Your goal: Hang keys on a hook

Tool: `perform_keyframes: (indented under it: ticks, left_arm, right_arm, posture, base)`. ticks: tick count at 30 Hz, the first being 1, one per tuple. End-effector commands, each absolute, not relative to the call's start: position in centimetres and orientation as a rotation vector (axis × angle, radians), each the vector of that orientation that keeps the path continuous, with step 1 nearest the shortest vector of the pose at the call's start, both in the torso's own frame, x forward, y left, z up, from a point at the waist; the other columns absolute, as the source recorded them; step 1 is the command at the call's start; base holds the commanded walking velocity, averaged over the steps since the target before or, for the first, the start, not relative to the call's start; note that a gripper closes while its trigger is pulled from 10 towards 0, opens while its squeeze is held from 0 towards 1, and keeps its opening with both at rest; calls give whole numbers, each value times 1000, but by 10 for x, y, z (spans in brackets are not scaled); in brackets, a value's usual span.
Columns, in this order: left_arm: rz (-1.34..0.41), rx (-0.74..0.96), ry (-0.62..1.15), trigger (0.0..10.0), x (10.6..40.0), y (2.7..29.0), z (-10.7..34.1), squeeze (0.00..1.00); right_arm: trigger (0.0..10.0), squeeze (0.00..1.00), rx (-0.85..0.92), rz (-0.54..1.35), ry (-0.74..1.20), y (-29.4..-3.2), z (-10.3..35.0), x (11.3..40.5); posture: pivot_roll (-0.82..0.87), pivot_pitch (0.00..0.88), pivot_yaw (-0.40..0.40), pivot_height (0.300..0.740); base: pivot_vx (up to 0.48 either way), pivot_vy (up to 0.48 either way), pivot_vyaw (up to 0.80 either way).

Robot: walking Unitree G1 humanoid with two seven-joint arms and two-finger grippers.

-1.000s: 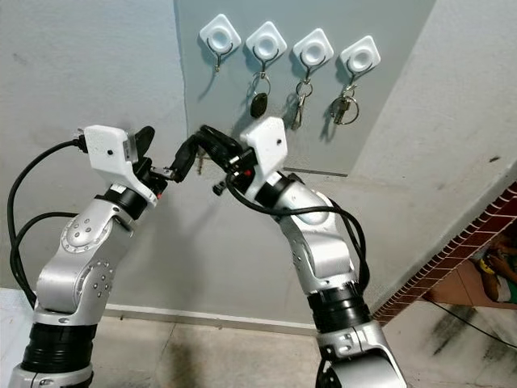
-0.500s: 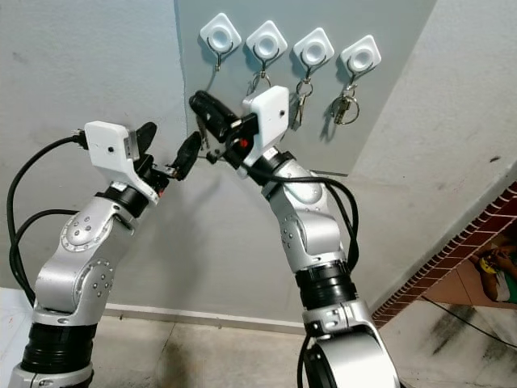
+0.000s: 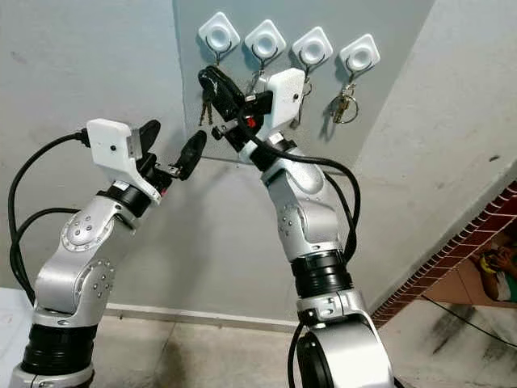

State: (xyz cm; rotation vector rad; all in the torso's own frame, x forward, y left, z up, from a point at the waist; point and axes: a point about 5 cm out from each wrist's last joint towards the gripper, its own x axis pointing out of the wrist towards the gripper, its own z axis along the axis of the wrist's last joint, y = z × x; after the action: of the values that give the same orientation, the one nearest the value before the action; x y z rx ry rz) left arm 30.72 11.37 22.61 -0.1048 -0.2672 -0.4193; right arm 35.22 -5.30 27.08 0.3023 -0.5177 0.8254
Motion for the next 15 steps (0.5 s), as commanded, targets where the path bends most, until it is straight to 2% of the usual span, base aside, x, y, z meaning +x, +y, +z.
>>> perform_keyframes:
  ticks: [1,15]
  left_arm:
    - [-443,-103,-286,10000,305,110,232,0]
    - [-438,-106,-279,10000,305,110,232,0]
  right_arm:
    - [10000,0,323,823,-540,-55,279,354]
    - [10000,0,436,798,-527,-57,286,362]
  posture:
    - [95,54,-78,732]
    - [97,60,-81,732]
  base:
    - [0,0,0]
    - [0,0,0]
